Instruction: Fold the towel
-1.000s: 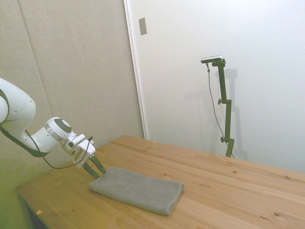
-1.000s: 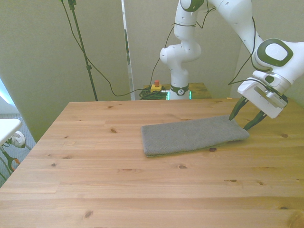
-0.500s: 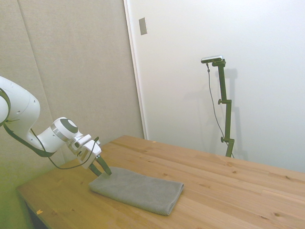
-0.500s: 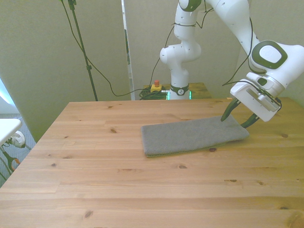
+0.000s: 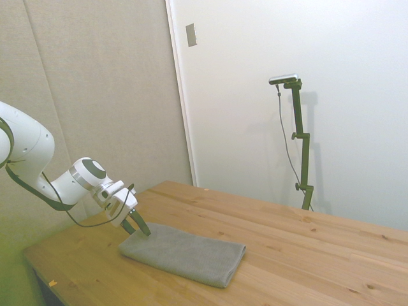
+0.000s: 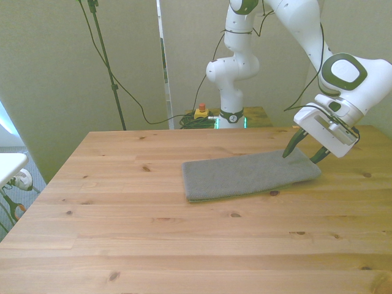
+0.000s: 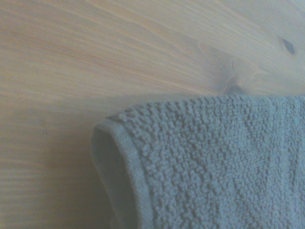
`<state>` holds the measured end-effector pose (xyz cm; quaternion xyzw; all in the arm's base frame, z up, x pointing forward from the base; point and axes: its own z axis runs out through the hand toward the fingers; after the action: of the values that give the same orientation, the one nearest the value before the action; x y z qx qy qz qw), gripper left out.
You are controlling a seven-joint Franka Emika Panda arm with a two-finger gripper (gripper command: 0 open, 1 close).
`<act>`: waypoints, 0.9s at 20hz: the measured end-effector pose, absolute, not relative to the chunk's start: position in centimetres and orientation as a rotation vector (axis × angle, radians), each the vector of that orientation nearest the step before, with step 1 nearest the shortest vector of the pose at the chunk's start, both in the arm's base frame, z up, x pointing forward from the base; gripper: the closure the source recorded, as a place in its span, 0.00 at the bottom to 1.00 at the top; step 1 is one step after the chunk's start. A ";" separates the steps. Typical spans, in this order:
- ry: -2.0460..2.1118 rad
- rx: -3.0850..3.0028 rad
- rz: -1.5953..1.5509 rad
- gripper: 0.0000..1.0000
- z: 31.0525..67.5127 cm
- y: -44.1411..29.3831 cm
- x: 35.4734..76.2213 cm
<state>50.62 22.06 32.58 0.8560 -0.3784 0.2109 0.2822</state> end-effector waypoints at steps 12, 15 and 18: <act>-0.999 2.315 0.556 1.00 31.6 22.2 50.3; -1.006 2.310 0.551 1.00 31.4 21.8 50.5; -1.023 2.310 0.552 1.00 31.6 21.1 50.9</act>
<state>50.93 21.09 31.60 0.8591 -0.3804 0.2051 0.2742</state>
